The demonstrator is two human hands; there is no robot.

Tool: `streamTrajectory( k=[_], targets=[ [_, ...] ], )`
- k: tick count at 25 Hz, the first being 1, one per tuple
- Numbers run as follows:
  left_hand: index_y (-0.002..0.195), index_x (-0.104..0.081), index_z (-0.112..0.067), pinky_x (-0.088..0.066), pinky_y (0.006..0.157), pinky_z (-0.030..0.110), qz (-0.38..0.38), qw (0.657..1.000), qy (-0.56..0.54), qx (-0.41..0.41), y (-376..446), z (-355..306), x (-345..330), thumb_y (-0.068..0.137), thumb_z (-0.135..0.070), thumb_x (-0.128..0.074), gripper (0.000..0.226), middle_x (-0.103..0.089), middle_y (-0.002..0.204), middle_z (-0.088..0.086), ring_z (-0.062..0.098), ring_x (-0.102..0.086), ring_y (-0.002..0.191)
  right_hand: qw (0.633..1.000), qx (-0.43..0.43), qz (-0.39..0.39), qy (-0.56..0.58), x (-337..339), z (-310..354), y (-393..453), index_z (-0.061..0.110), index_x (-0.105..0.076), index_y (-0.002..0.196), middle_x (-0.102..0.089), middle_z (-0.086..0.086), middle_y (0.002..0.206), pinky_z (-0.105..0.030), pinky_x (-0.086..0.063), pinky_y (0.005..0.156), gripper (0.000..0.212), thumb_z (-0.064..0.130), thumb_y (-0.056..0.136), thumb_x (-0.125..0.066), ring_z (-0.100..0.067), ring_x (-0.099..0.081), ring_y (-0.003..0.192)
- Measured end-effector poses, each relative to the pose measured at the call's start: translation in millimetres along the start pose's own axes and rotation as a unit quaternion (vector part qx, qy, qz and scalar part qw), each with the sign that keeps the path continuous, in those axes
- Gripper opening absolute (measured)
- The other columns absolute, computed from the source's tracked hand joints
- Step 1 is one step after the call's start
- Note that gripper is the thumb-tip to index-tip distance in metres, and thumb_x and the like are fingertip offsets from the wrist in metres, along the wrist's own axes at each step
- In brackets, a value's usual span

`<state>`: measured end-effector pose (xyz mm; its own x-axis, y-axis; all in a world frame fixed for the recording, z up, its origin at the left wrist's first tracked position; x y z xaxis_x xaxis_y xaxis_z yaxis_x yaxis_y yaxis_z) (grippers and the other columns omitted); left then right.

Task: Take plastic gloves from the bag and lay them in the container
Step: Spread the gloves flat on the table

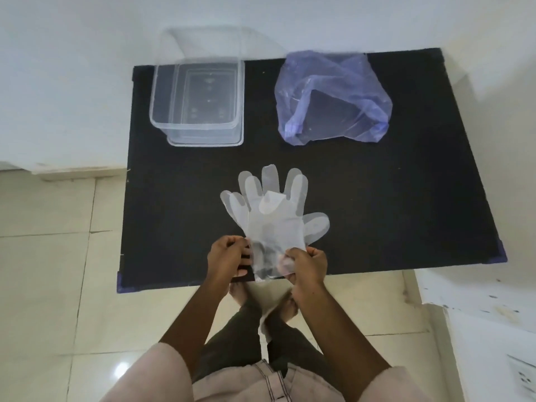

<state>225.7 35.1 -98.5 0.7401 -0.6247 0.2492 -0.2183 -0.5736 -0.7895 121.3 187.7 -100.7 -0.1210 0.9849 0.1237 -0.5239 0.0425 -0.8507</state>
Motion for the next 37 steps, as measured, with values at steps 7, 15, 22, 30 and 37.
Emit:
streamTrajectory(
  k=[7, 15, 22, 30, 37],
  targets=[
    [0.096, -0.068, -0.013, -0.054, 0.058, 0.030, 0.031, 0.997, -0.062, 0.021, 16, 2, 28, 0.089, -0.024, -0.063, 0.015, -0.073, 0.095, 0.009, 0.024, -0.069, 0.079, 0.998, 0.019, 0.043, -0.036, -43, -5, -9, 0.008, -0.054, 0.112, -0.064, -0.010, 0.109, -0.035, -0.060, 0.065, 0.035, 0.014, 0.082, -0.070, -0.027, -0.066, 0.094],
    [0.096, -0.068, -0.012, -0.053, 0.059, 0.031, 0.044, 0.992, -0.105, 0.059, 24, -7, 50, 0.090, -0.019, -0.062, 0.011, -0.071, 0.086, 0.008, 0.021, -0.066, 0.073, 0.701, 0.542, 0.020, -0.463, -55, 26, -46, 0.018, -0.048, 0.118, -0.061, -0.012, 0.118, -0.037, -0.049, 0.089, 0.068, 0.064, 0.069, -0.063, -0.026, -0.058, 0.105],
    [0.100, -0.069, -0.014, -0.057, 0.064, 0.031, 0.036, 0.996, -0.079, 0.033, 25, -14, 52, 0.093, -0.019, -0.058, 0.014, -0.073, 0.085, 0.006, 0.020, -0.067, 0.072, 0.564, 0.542, 0.072, -0.619, -102, 6, -53, 0.017, -0.068, 0.094, -0.072, -0.006, 0.094, -0.042, -0.055, 0.079, 0.035, 0.046, 0.075, -0.073, -0.024, -0.065, 0.084],
    [0.099, -0.069, -0.016, -0.059, 0.065, 0.032, 0.015, 1.000, -0.017, 0.012, 31, -5, 52, 0.084, -0.012, -0.070, 0.016, -0.073, 0.089, 0.006, 0.019, -0.069, 0.069, 0.709, 0.486, 0.076, -0.505, -90, 18, -45, 0.011, -0.071, 0.086, -0.073, -0.007, 0.089, -0.027, -0.051, 0.081, 0.019, 0.030, 0.087, -0.066, -0.015, -0.063, 0.079],
    [0.121, -0.057, -0.017, -0.047, 0.100, 0.045, -0.135, 0.856, 0.389, -0.313, 8, -20, 57, 0.086, -0.030, -0.065, 0.038, -0.060, 0.124, 0.008, 0.029, -0.057, 0.115, 0.762, 0.485, 0.065, -0.424, -72, 66, -39, -0.001, -0.070, 0.088, -0.073, -0.019, 0.087, -0.030, -0.052, 0.078, 0.021, 0.019, 0.087, -0.066, -0.026, -0.066, 0.075]
  ],
)
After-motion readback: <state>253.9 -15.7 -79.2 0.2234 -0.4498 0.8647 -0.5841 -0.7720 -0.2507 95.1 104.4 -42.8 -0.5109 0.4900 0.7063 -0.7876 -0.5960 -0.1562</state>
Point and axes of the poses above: each hand's wrist, its own y-axis towards the middle knuckle, its own x-axis out of the back of the hand, z = x × y, the point moved 5 cm from there along y, towards the middle knuckle
